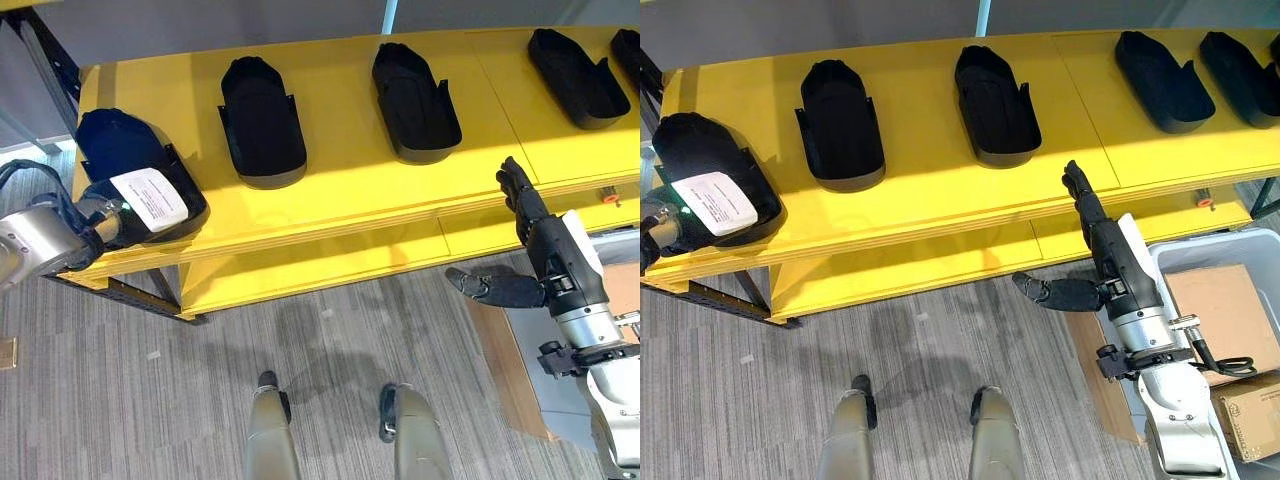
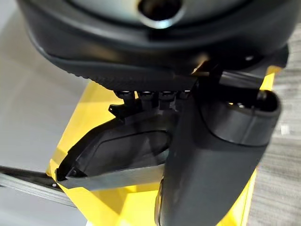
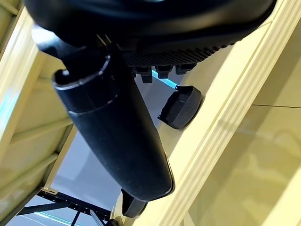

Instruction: Move parts from the plastic box to the shelf.

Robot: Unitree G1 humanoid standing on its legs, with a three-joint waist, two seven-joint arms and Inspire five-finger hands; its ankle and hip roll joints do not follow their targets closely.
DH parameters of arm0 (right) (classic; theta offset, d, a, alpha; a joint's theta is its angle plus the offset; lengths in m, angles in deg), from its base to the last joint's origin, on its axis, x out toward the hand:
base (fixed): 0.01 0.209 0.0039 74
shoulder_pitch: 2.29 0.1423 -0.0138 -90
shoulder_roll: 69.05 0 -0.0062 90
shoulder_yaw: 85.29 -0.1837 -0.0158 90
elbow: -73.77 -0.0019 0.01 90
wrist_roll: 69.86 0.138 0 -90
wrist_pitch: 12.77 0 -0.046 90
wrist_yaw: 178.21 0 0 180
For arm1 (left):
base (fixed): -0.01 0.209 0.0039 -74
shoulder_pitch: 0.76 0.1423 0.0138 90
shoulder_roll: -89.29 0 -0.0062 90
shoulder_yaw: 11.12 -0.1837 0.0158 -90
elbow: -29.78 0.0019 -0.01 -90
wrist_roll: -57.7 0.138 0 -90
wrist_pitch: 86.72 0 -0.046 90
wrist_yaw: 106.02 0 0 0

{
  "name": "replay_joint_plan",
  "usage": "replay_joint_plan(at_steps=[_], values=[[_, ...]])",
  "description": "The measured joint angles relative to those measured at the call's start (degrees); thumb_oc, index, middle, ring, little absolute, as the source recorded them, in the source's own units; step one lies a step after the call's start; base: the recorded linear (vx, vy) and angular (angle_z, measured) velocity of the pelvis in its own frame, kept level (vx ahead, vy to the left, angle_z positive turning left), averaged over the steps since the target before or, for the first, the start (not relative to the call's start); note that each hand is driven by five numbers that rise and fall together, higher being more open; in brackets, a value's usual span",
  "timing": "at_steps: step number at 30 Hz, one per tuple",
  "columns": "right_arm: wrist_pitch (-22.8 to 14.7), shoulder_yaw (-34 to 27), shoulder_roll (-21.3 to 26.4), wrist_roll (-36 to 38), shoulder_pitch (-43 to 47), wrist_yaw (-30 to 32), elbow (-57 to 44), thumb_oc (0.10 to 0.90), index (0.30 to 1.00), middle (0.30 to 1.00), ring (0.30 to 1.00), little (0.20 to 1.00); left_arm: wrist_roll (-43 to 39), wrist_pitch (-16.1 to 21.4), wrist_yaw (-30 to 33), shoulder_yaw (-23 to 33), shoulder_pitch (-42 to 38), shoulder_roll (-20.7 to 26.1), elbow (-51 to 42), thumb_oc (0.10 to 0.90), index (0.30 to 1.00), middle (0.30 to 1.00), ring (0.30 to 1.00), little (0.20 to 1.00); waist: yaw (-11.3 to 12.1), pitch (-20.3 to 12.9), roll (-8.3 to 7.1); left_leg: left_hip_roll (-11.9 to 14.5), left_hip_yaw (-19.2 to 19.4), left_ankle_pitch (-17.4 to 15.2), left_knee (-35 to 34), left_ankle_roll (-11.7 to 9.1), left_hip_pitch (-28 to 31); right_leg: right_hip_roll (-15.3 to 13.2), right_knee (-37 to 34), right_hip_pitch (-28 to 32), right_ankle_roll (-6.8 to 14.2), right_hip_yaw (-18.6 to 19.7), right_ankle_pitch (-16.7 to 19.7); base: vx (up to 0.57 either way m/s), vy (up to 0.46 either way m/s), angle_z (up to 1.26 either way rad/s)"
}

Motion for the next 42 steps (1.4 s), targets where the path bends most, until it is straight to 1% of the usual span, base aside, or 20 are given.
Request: replay_joint_plan(at_steps=[1, 3, 5, 7, 12, 13, 14, 15, 16, 18, 22, 30, 32, 33, 34, 35, 37, 39, 42], values=[[0.00, 0.00, 0.06, 0.00, 0.00, 0.00, 0.00, 0.900, 1.000, 1.000, 1.000, 1.000, 0.03, 0.29, 0.04, -0.04, -0.08, 0.12, -0.04, 0.900, 1.000, 1.000, 1.000, 1.000, -0.05, 0.00, 0.01, 0.00, 0.00, 0.00, 0.00, 0.00, 0.00, 0.00, -0.01, -0.01, 0.00, 0.05, 0.00, -0.09, 0.012, 0.00], [-0.02, 0.00, 0.26, -0.02, 0.02, 0.01, 0.00, 0.900, 1.000, 1.000, 1.000, 1.000, 0.12, 0.46, 0.49, -1.79, -1.19, 1.02, -0.52, 0.900, 1.000, 1.000, 1.000, 1.000, -0.02, 0.00, 0.01, 0.00, 0.05, 0.01, 0.03, -0.01, 0.00, -0.01, 0.00, -0.02, 0.04, 0.02, 0.03, -0.09, 0.003, -0.01], [0.00, -0.04, 0.43, -0.25, -0.03, 0.12, 0.00, 0.900, 1.000, 1.000, 1.000, 1.000, 0.45, 0.33, 0.35, -1.74, -1.04, 0.97, -1.00, 0.900, 1.000, 1.000, 1.000, 1.000, 0.28, -0.01, 0.01, -0.04, 0.09, 0.01, -0.02, -0.01, 0.02, -0.05, 0.01, -0.03, 0.06, -0.01, 0.05, 0.00, 0.000, 0.00], [0.08, -0.02, 0.44, -0.89, 0.03, 0.07, 0.01, 0.900, 1.000, 1.000, 1.000, 1.000, 2.01, 0.50, -0.22, -1.50, -1.41, 1.11, -2.65, 0.900, 1.000, 1.000, 1.000, 1.000, 0.22, -0.07, 0.14, -0.04, 0.12, 0.01, 0.00, -0.01, 0.03, -0.07, 0.01, -0.05, 0.07, 0.05, 0.05, 0.00, 0.000, 0.00], [0.50, -0.01, 0.43, -1.26, 0.05, -0.01, 0.05, 0.900, 1.000, 1.000, 1.000, 1.000, 2.34, 1.18, -1.80, -2.23, -3.48, 1.24, -5.89, 0.900, 1.000, 1.000, 1.000, 1.000, 0.15, -0.22, 0.43, -0.35, 0.27, -0.12, -0.09, 0.14, 0.02, -0.41, -0.05, -0.08, 0.11, 0.18, -0.09, 0.03, -0.005, 0.01], [0.56, -0.03, 0.44, -1.26, 0.03, 0.00, 0.09, 0.900, 1.000, 1.000, 1.000, 1.000, 2.30, 1.93, -2.40, -2.88, -5.04, 1.24, -7.27, 0.900, 1.000, 1.000, 1.000, 1.000, -0.04, -0.24, 0.45, -0.72, 0.30, -0.47, -0.42, 0.75, 0.11, -0.76, -0.14, 0.04, -0.12, 0.13, -0.45, 0.01, -0.006, 0.06], [0.60, -0.05, 0.44, -1.26, 0.03, -0.01, 0.08, 0.900, 1.000, 1.000, 1.000, 1.000, 2.28, 2.14, -2.57, -4.63, -7.16, 1.24, -7.87, 0.900, 1.000, 1.000, 1.000, 1.000, -0.07, -0.25, 0.46, -0.84, 0.38, -0.26, -0.54, 0.66, 0.18, -0.85, -0.21, 0.05, 0.05, 0.23, -0.31, -0.07, 0.008, 0.03], [0.60, -0.04, 0.42, -1.26, 0.02, -0.08, 0.07, 0.900, 1.000, 1.000, 1.000, 1.000, 1.88, 2.41, -2.42, -5.04, -8.62, 1.24, -8.57, 0.900, 1.000, 1.000, 1.000, 1.000, 0.01, -0.28, 0.52, -0.86, 0.49, 0.14, -0.21, 0.13, 0.06, -0.84, -0.16, -0.19, 0.63, 0.42, 0.13, -0.06, 0.004, 0.00], [0.73, -0.01, 0.33, -1.28, 0.07, -0.10, 0.17, 0.900, 1.000, 1.000, 1.000, 1.000, 1.87, 2.51, -2.45, -7.13, -11.26, 1.21, -8.72, 0.900, 1.000, 1.000, 1.000, 1.000, 0.03, -0.29, 0.54, -0.85, 0.45, 0.14, -0.17, 0.14, -0.07, -0.82, -0.11, -0.25, 0.64, 0.38, 0.13, 0.00, 0.000, 0.00], [0.77, -0.02, 0.32, -1.28, 0.00, -0.09, 0.18, 0.900, 1.000, 1.000, 1.000, 1.000, 1.85, 2.73, -2.44, -9.50, -14.05, 1.21, -8.83, 0.900, 1.000, 1.000, 1.000, 1.000, 0.05, -0.30, 0.55, -0.82, 0.51, 0.10, 0.03, 0.17, -0.10, -0.84, -0.12, -0.17, 0.63, 0.37, 0.09, 0.03, -0.006, 0.00], [0.88, -0.08, -0.07, -1.28, -0.11, -0.08, 0.19, 0.900, 1.000, 1.000, 1.000, 1.000, 1.85, 2.76, -2.34, -11.66, -16.84, 1.20, -8.74, 0.900, 1.000, 1.000, 1.000, 1.000, -0.06, -0.31, 0.57, -0.78, 0.50, 0.01, 0.21, 0.32, -0.10, -0.75, 0.00, -0.20, 0.60, 0.46, 0.06, -0.01, 0.003, 0.00], [1.45, -0.10, -0.13, -1.29, -0.07, -0.09, 0.19, 0.900, 1.000, 1.000, 1.000, 1.000, 1.82, 2.56, -1.73, -11.68, -17.37, 1.04, -8.65, 0.900, 1.000, 1.000, 1.000, 1.000, 0.24, -0.33, 0.55, -0.80, 0.46, 0.06, 0.14, 0.27, -0.10, -0.74, 0.02, -0.09, 0.60, 0.48, 0.14, 0.00, 0.000, 0.00], [1.50, -0.11, -0.14, -1.31, -0.06, -0.09, 0.18, 0.900, 1.000, 1.000, 1.000, 1.000, 1.76, 2.30, -0.95, -10.71, -16.72, 1.00, -8.26, 0.900, 1.000, 1.000, 1.000, 1.000, 0.44, -0.33, 0.54, -0.80, 0.44, 0.07, 0.12, 0.27, -0.10, -0.72, 0.04, -0.10, 0.60, 0.47, 0.15, 0.00, 0.000, 0.00], [1.67, -0.18, -0.14, -1.39, -0.04, -0.09, 0.18, 0.900, 1.000, 1.000, 1.000, 1.000, 1.74, 1.55, -0.12, -8.27, -15.01, 0.73, -7.17, 0.900, 1.000, 1.000, 1.000, 1.000, 0.60, -0.33, 0.54, -0.79, 0.42, 0.07, 0.13, 0.27, -0.09, -0.72, 0.04, -0.12, 0.61, 0.46, 0.15, 0.00, 0.000, 0.00], [1.75, -0.19, -0.14, -1.58, -0.02, -0.09, 0.18, 0.900, 1.000, 1.000, 1.000, 1.000, 1.75, 1.31, 0.01, -7.59, -14.46, 0.72, -6.89, 0.900, 1.000, 1.000, 1.000, 1.000, 0.96, -0.33, 0.53, -0.80, 0.39, 0.08, 0.11, 0.27, -0.11, -0.71, 0.07, -0.10, 0.61, 0.43, 0.15, 0.00, 0.000, 0.00], [1.76, -0.23, -0.16, -1.97, -0.04, -0.09, 0.18, 0.900, 1.000, 1.000, 1.000, 1.000, 1.76, 0.82, 0.14, -3.64, -11.26, 0.52, -6.36, 0.900, 1.000, 1.000, 1.000, 1.000, 1.01, -0.34, 0.52, -0.80, 0.41, 0.07, 0.12, 0.27, -0.07, -0.70, 0.07, -0.10, 0.61, 0.45, 0.15, 0.00, 0.000, 0.00], [1.87, -0.58, -0.23, -2.27, -0.03, -0.07, 0.19, 0.900, 1.000, 1.000, 1.000, 1.000, 1.82, -0.68, 0.34, 0.72, -7.73, -0.87, -4.47, 0.900, 1.000, 1.000, 1.000, 1.000, 1.25, -0.34, 0.53, -0.79, 0.37, 0.12, 0.16, 0.26, -0.02, -0.69, 0.06, -0.09, 0.61, 0.41, 0.15, 0.00, 0.000, 0.00], [1.93, -0.68, -0.25, -2.28, 0.00, -0.06, 0.18, 0.900, 1.000, 1.000, 1.000, 1.000, 2.00, -1.66, 0.41, 6.58, -1.93, -0.92, -4.17, 0.900, 1.000, 1.000, 1.000, 1.000, 1.41, -0.35, 0.52, -0.79, 0.35, 0.13, 0.15, 0.27, -0.02, -0.68, 0.06, -0.07, 0.60, 0.39, 0.14, 0.00, 0.000, 0.00], [1.96, -0.72, -0.30, -2.29, 0.03, -0.07, 0.18, 0.900, 1.000, 1.000, 1.000, 1.000, 2.35, -2.13, 0.48, 11.73, 4.40, -1.20, -3.38, 0.900, 1.000, 1.000, 1.000, 1.000, 1.38, -0.35, 0.52, -0.79, 0.33, 0.12, 0.16, 0.27, 0.00, -0.68, 0.07, -0.03, 0.60, 0.40, 0.14, 0.00, 0.000, 0.00]])
